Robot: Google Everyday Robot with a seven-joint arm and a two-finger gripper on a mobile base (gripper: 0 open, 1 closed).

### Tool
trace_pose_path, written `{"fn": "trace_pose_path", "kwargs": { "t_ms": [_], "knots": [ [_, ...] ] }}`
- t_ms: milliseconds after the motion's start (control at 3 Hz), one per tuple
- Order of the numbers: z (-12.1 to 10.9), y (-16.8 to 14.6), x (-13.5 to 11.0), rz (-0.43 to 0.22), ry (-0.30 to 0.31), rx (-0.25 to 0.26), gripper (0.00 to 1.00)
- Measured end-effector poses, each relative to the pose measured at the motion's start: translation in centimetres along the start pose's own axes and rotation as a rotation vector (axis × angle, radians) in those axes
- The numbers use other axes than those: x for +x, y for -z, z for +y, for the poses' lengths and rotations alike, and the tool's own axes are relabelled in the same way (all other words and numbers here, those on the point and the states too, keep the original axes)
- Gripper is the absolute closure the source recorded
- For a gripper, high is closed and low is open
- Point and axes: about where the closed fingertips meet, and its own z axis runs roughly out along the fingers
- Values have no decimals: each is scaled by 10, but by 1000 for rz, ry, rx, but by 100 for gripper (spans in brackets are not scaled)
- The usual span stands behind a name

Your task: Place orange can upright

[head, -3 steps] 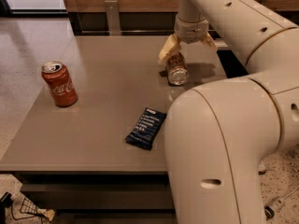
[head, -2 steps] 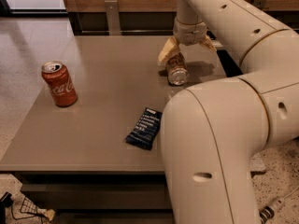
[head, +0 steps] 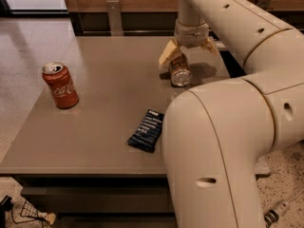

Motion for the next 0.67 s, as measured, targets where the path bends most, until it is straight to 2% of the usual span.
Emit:
{"fn": "trace_pose_path", "kwargs": {
  "t_ms": [333,667],
  "knots": [
    [8,6,11,-7,5,-39,0],
    [10,2,17,-10,-2,-100,0]
  ]
}}
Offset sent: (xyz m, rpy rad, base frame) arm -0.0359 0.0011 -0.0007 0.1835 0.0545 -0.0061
